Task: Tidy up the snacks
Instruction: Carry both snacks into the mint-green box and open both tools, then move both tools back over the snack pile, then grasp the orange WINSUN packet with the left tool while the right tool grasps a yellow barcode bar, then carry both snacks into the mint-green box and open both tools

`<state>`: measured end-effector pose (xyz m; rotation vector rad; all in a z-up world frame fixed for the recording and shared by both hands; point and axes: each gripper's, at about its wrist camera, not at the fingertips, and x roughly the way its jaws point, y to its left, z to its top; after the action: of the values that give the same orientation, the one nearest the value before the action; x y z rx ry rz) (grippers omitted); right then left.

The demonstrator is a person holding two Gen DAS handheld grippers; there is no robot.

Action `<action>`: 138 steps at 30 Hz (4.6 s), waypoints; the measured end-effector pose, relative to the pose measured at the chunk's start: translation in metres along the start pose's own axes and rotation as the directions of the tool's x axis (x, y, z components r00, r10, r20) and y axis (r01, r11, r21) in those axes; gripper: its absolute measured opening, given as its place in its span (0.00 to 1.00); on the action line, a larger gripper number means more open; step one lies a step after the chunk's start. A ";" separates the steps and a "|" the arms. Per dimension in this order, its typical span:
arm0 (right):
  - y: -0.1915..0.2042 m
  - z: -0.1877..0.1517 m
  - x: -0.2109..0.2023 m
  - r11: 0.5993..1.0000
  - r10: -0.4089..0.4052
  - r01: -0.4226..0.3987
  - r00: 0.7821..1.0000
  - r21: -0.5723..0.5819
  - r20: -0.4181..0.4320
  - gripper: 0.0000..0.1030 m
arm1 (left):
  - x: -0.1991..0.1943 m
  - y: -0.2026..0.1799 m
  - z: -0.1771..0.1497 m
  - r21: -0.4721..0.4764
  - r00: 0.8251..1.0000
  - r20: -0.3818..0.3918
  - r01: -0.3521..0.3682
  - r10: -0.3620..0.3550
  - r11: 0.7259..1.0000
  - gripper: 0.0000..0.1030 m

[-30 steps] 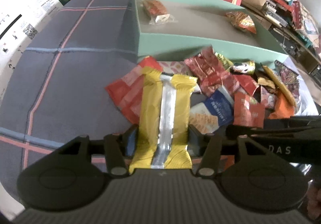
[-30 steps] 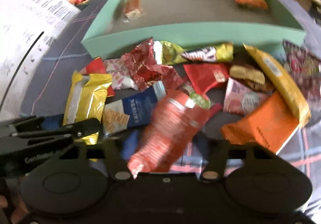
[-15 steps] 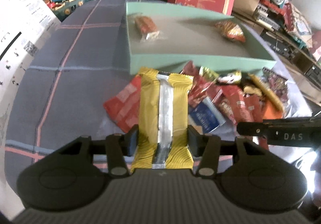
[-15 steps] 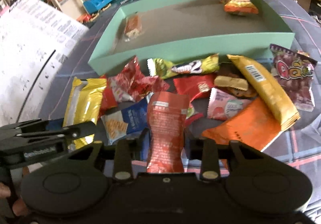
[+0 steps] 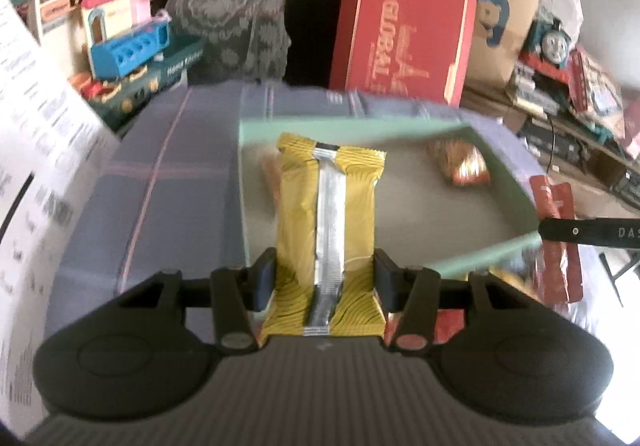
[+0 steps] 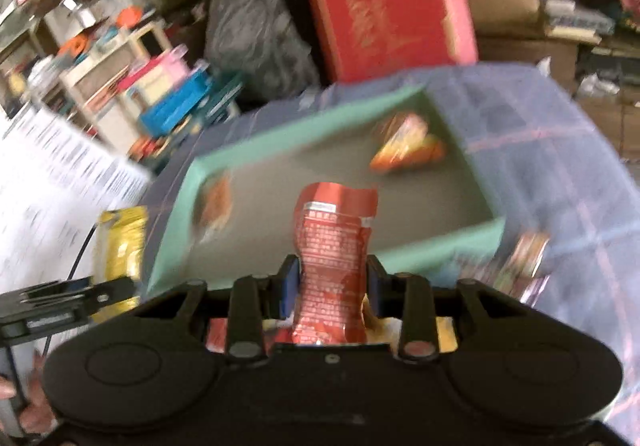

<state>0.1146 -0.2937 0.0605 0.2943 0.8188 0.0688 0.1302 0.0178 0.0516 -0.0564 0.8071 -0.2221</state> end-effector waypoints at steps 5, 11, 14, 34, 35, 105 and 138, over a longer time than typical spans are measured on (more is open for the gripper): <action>-0.022 0.039 0.030 0.999 -0.044 0.044 0.999 0.015 0.014 0.33 | 0.036 0.000 0.041 -0.018 0.999 0.006 -0.036 0.036 0.999 0.48; -0.035 0.050 0.061 0.998 -0.069 0.068 0.997 -0.007 -0.030 0.33 | 0.078 0.002 0.046 -0.036 0.997 -0.051 -0.063 0.061 0.997 0.48; -0.037 0.050 0.078 0.996 -0.086 0.086 0.994 -0.009 -0.060 0.33 | 0.094 0.003 0.039 -0.031 0.995 -0.078 -0.071 0.069 0.997 0.48; -0.004 0.045 0.048 0.985 -0.129 0.127 0.992 -0.115 -0.009 1.00 | 0.063 -0.025 0.020 0.028 0.992 -0.025 -0.123 0.123 0.992 1.00; -0.003 0.044 0.044 0.986 -0.125 0.124 0.992 -0.112 -0.006 1.00 | 0.059 -0.026 0.020 0.028 0.992 -0.022 -0.123 0.123 0.992 1.00; -0.089 -0.086 -0.006 0.993 0.090 -0.081 0.989 0.081 -0.118 0.66 | 0.052 -0.138 -0.132 0.273 0.940 -0.332 0.179 -0.082 0.945 0.54; -0.055 -0.094 0.014 0.996 0.049 -0.037 0.987 0.077 -0.152 0.12 | 0.039 -0.122 -0.131 0.232 0.953 -0.260 0.218 -0.156 0.948 0.50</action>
<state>0.0531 -0.3221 -0.0257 0.3800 0.9696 0.1025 0.0400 -0.1051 -0.0505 0.1430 1.0074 -0.5220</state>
